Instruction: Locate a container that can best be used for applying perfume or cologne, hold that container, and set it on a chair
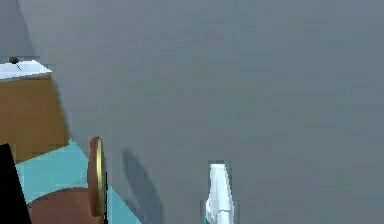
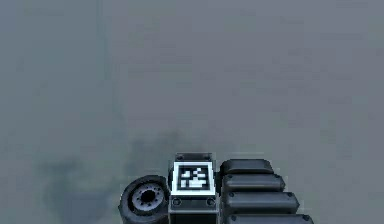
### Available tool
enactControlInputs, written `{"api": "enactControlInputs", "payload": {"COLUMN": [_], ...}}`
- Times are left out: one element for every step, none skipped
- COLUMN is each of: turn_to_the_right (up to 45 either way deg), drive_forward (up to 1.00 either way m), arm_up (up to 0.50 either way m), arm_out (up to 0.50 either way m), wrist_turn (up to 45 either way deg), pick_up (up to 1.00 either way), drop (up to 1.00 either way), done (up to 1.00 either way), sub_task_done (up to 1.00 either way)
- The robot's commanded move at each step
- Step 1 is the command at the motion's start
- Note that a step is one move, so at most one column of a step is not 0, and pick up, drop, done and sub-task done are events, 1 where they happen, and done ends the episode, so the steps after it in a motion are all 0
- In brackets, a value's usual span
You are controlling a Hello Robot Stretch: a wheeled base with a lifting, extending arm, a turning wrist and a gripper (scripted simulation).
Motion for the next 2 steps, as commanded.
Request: {"api": "enactControlInputs", "payload": {"turn_to_the_right": [-24.0, 0.0], "drive_forward": [0.0, 0.5], "arm_up": [0.0, 0.0], "arm_out": [0.0, 0.0], "wrist_turn": [0.0, 0.0], "pick_up": [0.0, 0.0], "drop": [0.0, 0.0], "done": [0.0, 0.0], "sub_task_done": [0.0, 0.0]}}
